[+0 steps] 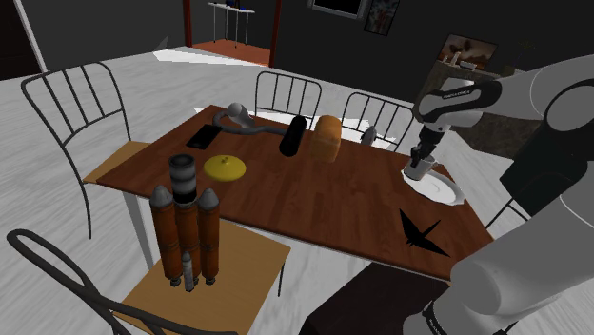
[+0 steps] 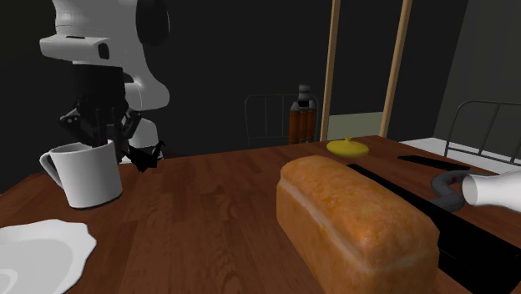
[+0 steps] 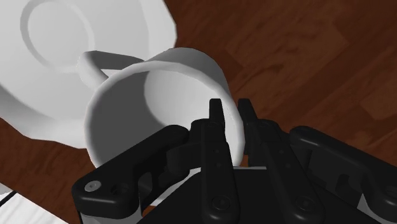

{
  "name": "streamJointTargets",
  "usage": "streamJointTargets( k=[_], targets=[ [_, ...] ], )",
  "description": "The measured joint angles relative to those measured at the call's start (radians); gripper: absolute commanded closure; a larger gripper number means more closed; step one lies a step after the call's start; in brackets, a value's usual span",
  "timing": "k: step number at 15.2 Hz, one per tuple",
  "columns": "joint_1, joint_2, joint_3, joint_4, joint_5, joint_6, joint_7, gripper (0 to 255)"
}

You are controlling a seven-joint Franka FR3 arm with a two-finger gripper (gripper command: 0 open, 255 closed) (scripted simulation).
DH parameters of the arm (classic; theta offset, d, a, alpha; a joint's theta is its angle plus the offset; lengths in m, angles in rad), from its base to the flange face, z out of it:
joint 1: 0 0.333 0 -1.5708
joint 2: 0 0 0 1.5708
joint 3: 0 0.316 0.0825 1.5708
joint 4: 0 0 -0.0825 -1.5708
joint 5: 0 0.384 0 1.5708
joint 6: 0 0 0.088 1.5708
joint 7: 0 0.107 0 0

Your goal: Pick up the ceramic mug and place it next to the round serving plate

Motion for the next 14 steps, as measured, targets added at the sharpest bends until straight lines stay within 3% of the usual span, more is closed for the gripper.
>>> streamJointTargets(
  k=[14],
  targets=[
    [-0.001, 0.082, -0.001, -0.091, 0.031, 0.181, -0.016, 255]
  ],
)
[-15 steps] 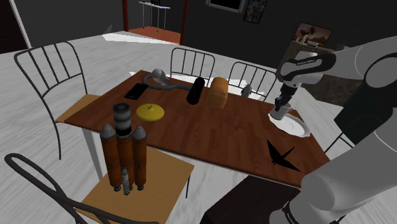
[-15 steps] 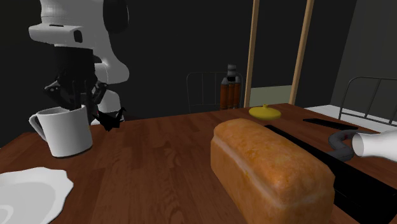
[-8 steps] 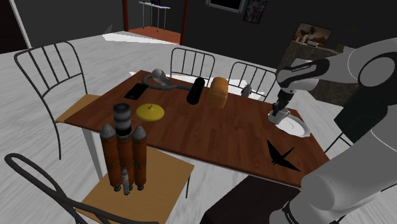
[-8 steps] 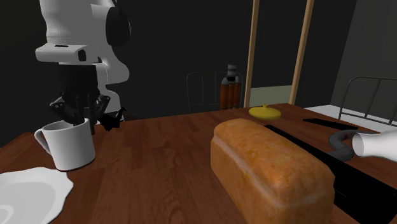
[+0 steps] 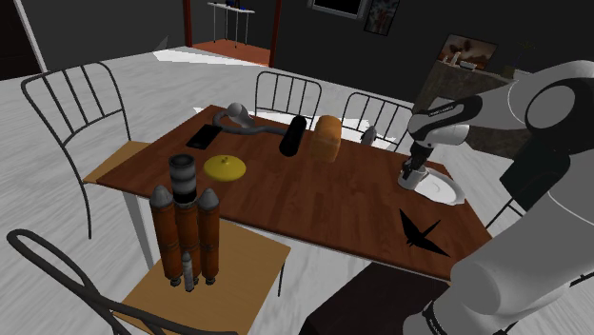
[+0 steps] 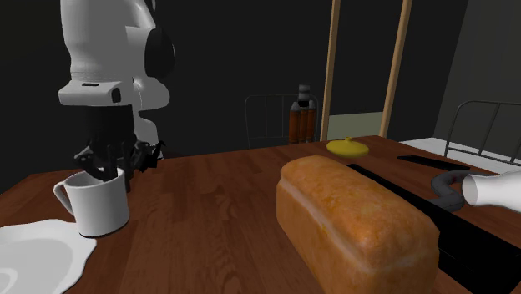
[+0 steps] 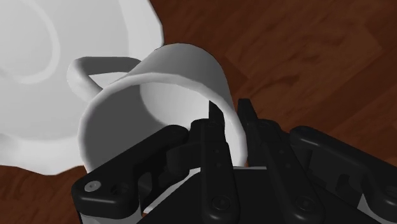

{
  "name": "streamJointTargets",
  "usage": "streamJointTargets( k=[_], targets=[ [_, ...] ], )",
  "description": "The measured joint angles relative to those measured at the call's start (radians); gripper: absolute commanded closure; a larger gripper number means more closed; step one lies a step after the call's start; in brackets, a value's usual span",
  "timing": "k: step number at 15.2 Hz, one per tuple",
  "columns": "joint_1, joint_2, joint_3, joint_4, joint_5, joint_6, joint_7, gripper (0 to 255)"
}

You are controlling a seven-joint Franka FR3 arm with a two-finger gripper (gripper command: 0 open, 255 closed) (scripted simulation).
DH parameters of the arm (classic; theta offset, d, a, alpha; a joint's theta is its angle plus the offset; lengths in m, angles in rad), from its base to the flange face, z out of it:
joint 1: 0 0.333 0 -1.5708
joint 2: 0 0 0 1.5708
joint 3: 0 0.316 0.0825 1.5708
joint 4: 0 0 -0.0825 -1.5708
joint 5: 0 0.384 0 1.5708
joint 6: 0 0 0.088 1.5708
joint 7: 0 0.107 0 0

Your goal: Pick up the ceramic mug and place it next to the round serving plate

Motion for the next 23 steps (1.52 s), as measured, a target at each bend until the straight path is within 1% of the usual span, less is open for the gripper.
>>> streamJointTargets(
  k=[6, 7, 13, 17, 18, 23],
  targets=[
    [-0.002, 0.005, 0.001, 0.000, 0.001, 0.005, 0.000, 255],
    [-0.002, 0.005, 0.001, -0.001, 0.002, 0.006, -0.001, 0],
    [-0.005, 0.011, -0.002, -0.006, 0.000, 0.005, -0.001, 0],
    [-0.001, -0.047, 0.000, 0.039, -0.020, -0.093, 0.013, 0],
    [-0.001, -0.052, 0.001, 0.047, -0.022, -0.106, 0.014, 0],
    [0.000, -0.062, 0.002, 0.050, -0.026, -0.120, 0.018, 0]
  ],
)
